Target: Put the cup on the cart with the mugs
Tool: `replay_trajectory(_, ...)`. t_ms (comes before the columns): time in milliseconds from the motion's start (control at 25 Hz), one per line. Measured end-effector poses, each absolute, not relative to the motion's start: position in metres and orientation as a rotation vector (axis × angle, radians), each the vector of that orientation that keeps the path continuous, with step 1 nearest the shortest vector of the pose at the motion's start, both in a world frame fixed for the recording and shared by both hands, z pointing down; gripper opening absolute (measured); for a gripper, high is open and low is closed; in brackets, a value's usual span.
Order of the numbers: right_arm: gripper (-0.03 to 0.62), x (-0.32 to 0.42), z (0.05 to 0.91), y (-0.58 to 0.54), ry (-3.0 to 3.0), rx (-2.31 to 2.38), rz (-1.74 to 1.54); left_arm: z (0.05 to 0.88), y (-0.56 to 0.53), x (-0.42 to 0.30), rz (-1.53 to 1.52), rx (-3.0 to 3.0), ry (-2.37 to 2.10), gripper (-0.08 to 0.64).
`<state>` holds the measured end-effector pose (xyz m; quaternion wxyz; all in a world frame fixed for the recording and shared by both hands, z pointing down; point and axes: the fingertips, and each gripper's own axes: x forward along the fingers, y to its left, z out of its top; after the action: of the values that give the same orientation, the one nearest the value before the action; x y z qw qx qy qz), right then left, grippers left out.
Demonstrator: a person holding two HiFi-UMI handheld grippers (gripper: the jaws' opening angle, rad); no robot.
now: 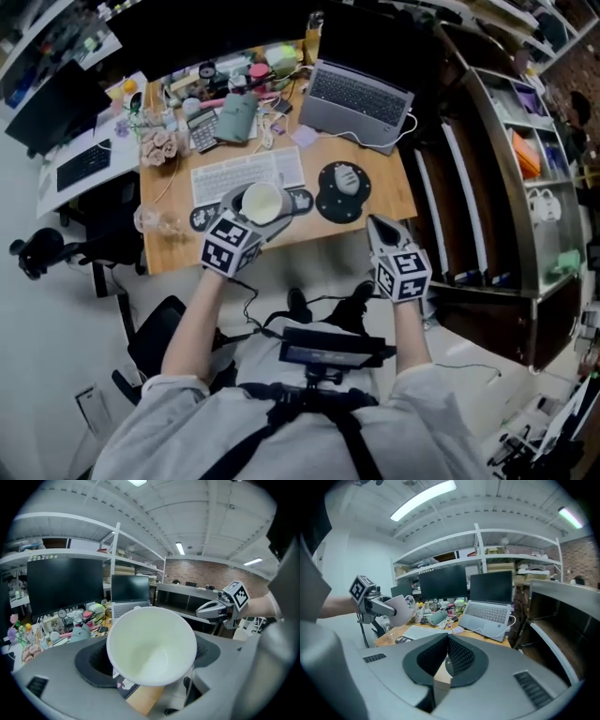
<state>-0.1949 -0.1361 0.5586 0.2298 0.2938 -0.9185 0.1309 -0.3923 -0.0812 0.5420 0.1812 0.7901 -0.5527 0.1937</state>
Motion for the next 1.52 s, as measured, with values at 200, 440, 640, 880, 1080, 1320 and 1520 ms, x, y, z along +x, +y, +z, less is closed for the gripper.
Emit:
replay_trajectory(200, -0.004, -0.153, 0.525, -0.132, -2.54, 0.972, 0.372, 0.511, -0.09, -0.346, 0.559, 2.379, -1.425, 0.439)
replay_trajectory(440, -0.004, -0.086, 0.512, -0.141, -2.509, 1.177, 0.389, 0.49, -0.112, -0.275, 0.575, 2.521, -1.258, 0.439)
replay_trajectory(640, -0.005, -0.023, 0.498, -0.146, -2.479, 1.305, 0.386, 0.474, -0.137, -0.205, 0.591, 2.627, -1.099, 0.439)
replay_trajectory(880, -0.005, 0.051, 0.485, -0.155, -2.442, 1.446, 0.389, 0.456, -0.165, -0.118, 0.608, 2.725, -0.915, 0.439)
replay_trajectory(1080, -0.005, 0.109, 0.457, -0.163, -2.43, 1.557, 0.358, 0.43, -0.187, -0.036, 0.603, 2.825, -0.747, 0.439)
replay_trajectory(1320, -0.005, 0.175, 0.434, -0.163, -2.396, 1.642, 0.339, 0.407, -0.205, 0.067, 0.625, 2.943, -0.539, 0.439)
replay_trajectory(1520, -0.005, 0.228, 0.409, -0.163, -2.381, 1.7, 0.298, 0.392, -0.216, 0.149, 0.652, 3.016, -0.363, 0.439)
